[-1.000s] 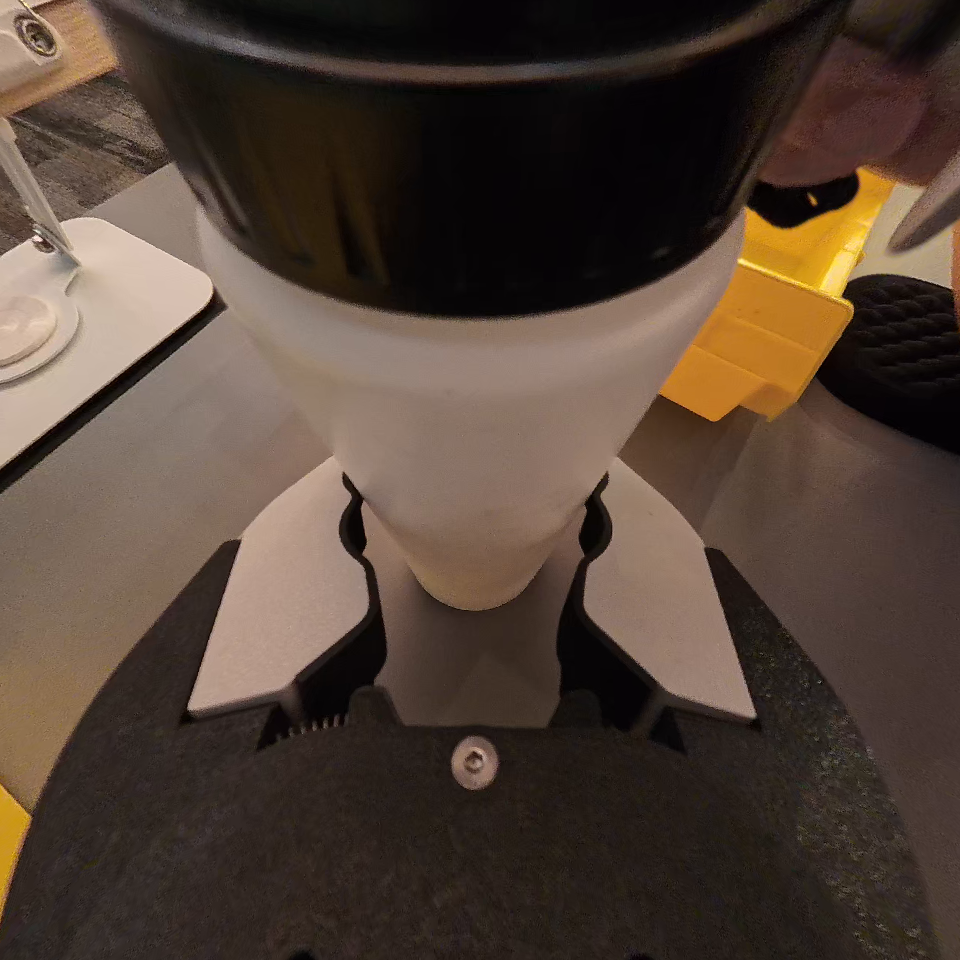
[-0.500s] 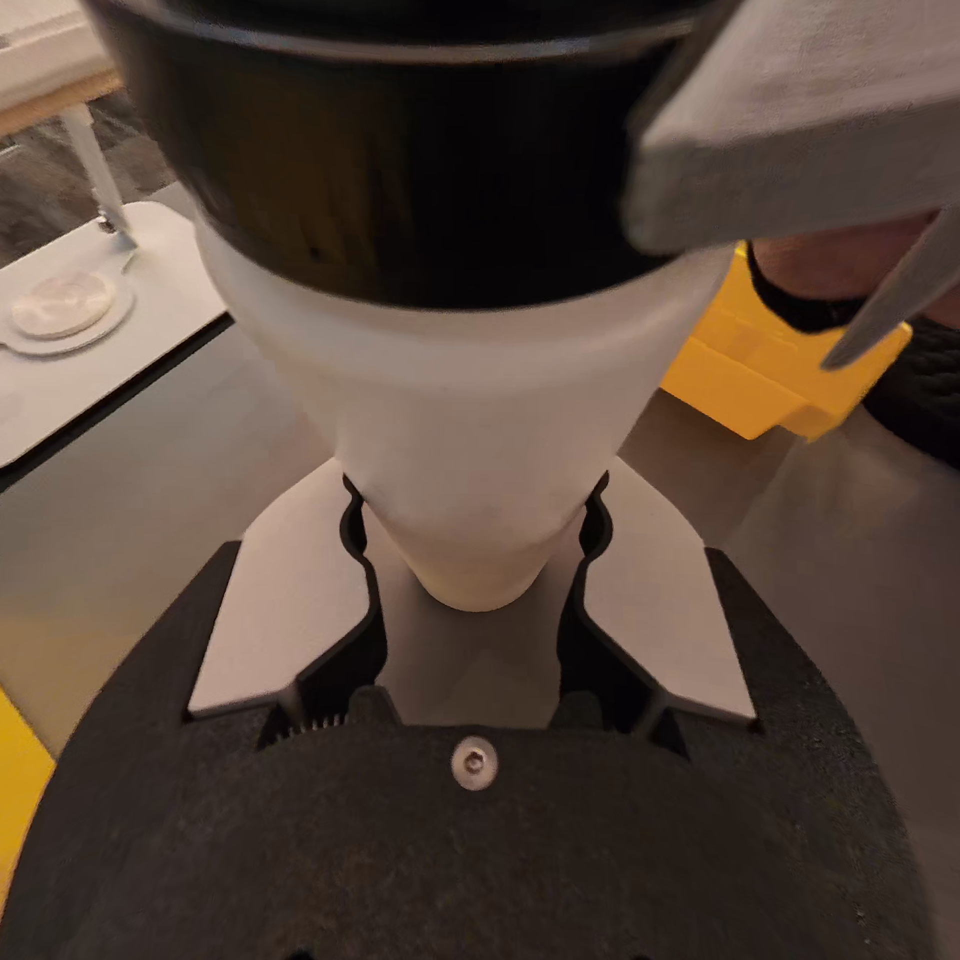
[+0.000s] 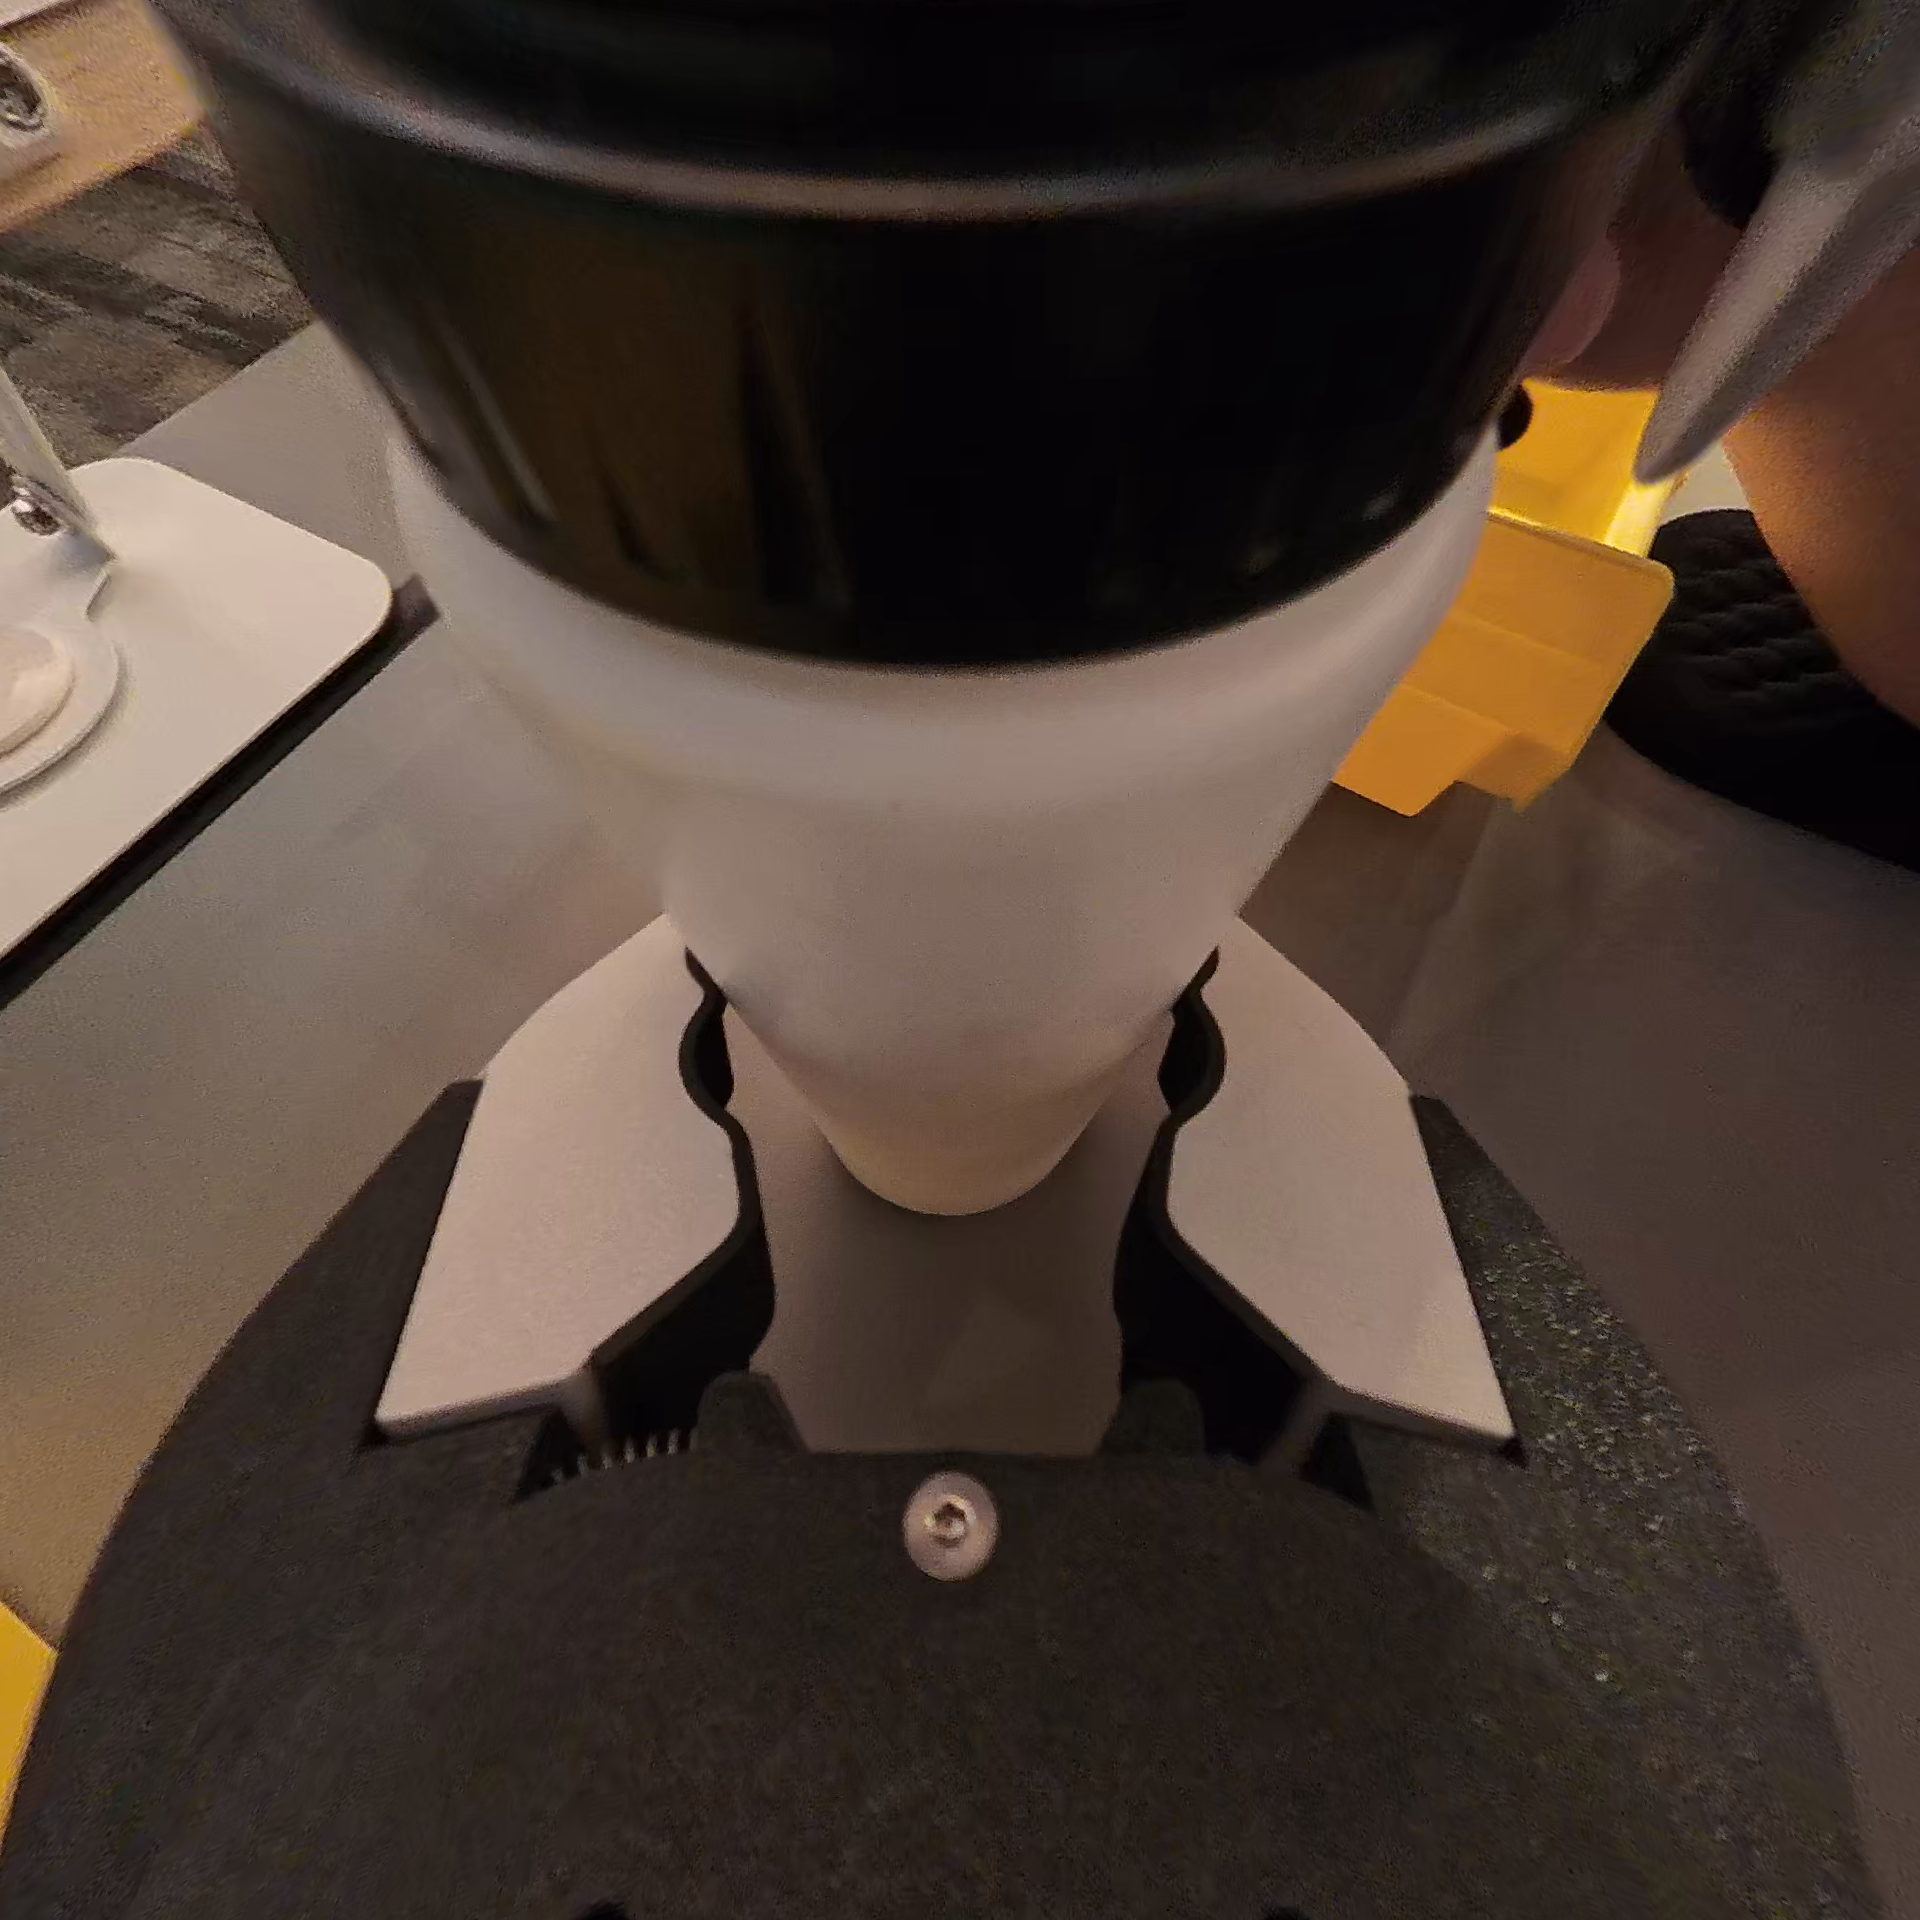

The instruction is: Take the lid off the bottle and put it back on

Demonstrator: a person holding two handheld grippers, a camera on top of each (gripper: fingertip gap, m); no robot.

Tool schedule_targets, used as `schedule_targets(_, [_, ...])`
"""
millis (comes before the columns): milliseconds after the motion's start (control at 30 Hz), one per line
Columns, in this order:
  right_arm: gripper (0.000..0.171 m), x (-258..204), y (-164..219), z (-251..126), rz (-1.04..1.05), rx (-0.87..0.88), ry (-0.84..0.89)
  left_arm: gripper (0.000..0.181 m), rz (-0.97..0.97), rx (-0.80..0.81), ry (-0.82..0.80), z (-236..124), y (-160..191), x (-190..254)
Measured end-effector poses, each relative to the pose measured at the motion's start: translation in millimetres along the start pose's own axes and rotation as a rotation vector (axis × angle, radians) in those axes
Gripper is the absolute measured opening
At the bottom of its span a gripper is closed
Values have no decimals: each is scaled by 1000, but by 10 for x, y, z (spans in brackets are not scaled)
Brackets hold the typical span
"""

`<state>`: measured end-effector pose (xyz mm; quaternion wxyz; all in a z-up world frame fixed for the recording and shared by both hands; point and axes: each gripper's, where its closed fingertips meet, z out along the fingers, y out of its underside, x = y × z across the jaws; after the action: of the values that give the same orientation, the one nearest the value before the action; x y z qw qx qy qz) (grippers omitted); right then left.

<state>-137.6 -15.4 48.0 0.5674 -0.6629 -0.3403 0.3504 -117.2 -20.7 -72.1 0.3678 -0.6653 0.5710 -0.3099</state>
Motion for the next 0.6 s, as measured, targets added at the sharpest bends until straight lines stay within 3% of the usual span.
schedule_targets(133, [70,-17,38,36,-75,-43,53,83,-4,-5,-6,-5,-1,2])
schedule_targets(367, [70,108,19,123,-11,33,399,82,-84,-10,-163,-34,19,-152])
schedule_targets(467, [70,86,17,119,-48,-17,362,82,-65,-8,-121,-25,13,-125])
schedule_targets(600, [79,68,-54,42,-66,-5,187,83,-8,-4,-3,5,-1,23])
